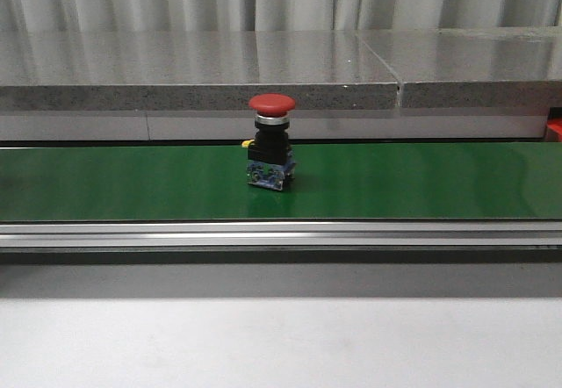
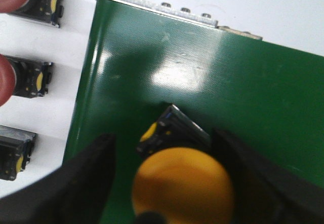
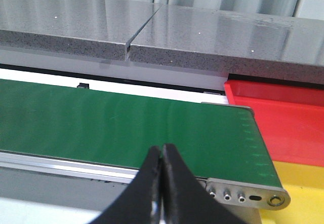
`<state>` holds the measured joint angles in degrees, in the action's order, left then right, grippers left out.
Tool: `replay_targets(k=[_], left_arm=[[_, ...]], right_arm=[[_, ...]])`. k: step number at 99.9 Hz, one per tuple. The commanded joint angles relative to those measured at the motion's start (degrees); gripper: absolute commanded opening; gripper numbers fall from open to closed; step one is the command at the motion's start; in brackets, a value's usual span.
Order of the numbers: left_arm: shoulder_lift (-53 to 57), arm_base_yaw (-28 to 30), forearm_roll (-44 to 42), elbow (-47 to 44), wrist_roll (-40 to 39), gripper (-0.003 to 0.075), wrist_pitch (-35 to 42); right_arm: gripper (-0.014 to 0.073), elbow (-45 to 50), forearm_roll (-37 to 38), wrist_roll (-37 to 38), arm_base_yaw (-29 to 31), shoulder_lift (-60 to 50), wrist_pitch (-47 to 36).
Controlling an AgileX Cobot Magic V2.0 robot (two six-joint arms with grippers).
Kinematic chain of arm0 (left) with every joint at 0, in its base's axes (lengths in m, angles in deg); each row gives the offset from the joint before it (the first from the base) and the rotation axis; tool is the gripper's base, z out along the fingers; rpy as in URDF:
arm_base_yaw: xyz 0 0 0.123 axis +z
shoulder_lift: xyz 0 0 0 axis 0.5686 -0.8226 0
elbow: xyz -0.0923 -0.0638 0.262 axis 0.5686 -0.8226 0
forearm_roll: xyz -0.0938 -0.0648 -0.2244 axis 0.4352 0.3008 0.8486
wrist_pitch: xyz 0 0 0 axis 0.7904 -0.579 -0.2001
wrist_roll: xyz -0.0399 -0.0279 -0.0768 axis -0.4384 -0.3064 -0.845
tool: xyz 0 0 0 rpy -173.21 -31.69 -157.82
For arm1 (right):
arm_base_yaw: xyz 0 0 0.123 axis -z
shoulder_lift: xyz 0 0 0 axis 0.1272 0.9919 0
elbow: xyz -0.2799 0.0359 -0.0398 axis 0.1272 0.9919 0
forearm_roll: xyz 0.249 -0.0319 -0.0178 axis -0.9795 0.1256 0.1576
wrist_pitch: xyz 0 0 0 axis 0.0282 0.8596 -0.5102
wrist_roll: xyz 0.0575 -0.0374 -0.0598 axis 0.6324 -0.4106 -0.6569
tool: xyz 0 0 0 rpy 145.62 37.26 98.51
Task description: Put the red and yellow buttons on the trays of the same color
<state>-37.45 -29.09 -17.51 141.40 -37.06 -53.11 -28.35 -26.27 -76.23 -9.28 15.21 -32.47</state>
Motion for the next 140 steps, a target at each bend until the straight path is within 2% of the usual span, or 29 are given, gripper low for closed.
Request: replay_targets(k=[1, 5, 8, 21, 41, 54, 76, 100, 140], left_arm=[[1.91, -0.16, 0.93, 1.90, 1.26, 0.0636, 1.30], [1.91, -0.16, 1.23, 2.32, 2.07, 0.0697, 1.74], [1.91, -0.16, 1.52, 2.79, 2.07, 0.0712, 1.83], [1.91, -0.16, 3.22, 6.06, 4.25, 0.0659, 1.98], [2.12, -0.20, 11.00, 11.46, 9.88, 0.0657, 1.91], [3.89, -0.84, 12.49, 13.00, 11.08, 0.0657, 3.47], [11.66, -6.30, 12.32, 10.84, 12.56, 0.0655, 9.05], [26.92, -14.97, 10.84, -2.76, 12.56, 0.0655, 22.48], [54.97, -16.52, 10.84, -34.63, 12.56, 0.0612, 34.75]], right_arm=[[-0.0067, -0.53, 0.72, 0.04, -0.09, -0.90, -4.47], [-0.0067, -0.53, 0.72, 0.04, -0.09, -0.90, -4.47], [-0.0067, -0.53, 0.72, 0.04, -0.09, -0.90, -4.47], [-0.0067, -0.53, 0.72, 0.04, -0.09, -0.90, -4.47], [-0.0067, -0.53, 0.72, 0.04, -0.09, -0.90, -4.47], [-0.0067, -0.53, 0.72, 0.04, -0.09, -0.90, -4.47], [-0.0067, -0.53, 0.72, 0.04, -0.09, -0.90, -4.47], [-0.0067, -0.53, 1.11, -0.01, -0.09, -0.90, -4.60], [-0.0067, -0.53, 1.11, -0.01, -0.09, -0.90, -4.55]])
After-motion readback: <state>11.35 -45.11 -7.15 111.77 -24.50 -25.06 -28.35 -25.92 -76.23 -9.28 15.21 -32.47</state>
